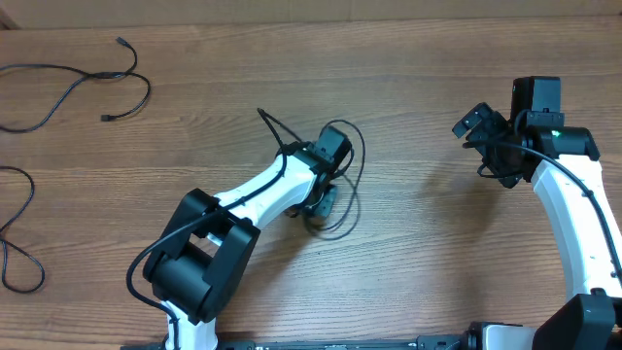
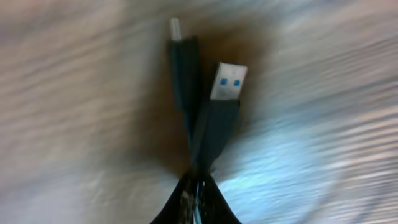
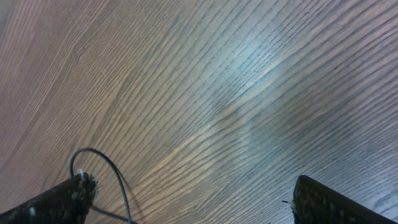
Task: Untangle cables
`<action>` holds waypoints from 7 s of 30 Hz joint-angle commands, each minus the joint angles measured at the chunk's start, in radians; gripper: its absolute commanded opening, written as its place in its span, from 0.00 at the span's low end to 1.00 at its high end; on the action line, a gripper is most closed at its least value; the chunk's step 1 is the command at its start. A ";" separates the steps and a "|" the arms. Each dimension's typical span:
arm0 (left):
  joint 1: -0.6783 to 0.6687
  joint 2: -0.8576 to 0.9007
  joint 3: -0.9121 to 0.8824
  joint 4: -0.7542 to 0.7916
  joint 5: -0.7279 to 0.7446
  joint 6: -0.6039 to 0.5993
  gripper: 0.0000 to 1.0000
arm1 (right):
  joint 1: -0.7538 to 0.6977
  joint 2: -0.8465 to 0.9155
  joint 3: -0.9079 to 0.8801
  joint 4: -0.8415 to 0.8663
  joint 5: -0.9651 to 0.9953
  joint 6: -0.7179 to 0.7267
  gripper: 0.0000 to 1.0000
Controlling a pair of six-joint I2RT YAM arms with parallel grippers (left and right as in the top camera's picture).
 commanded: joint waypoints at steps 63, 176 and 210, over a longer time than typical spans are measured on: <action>0.246 0.002 0.077 -0.164 0.264 0.024 0.62 | -0.006 -0.014 0.002 0.005 0.008 -0.001 1.00; -0.127 0.010 0.127 0.117 0.140 -0.180 0.54 | -0.006 -0.014 0.002 0.005 0.009 -0.001 1.00; -0.025 0.010 0.115 -0.033 0.090 -0.290 0.65 | -0.006 -0.014 0.002 0.005 0.009 -0.001 1.00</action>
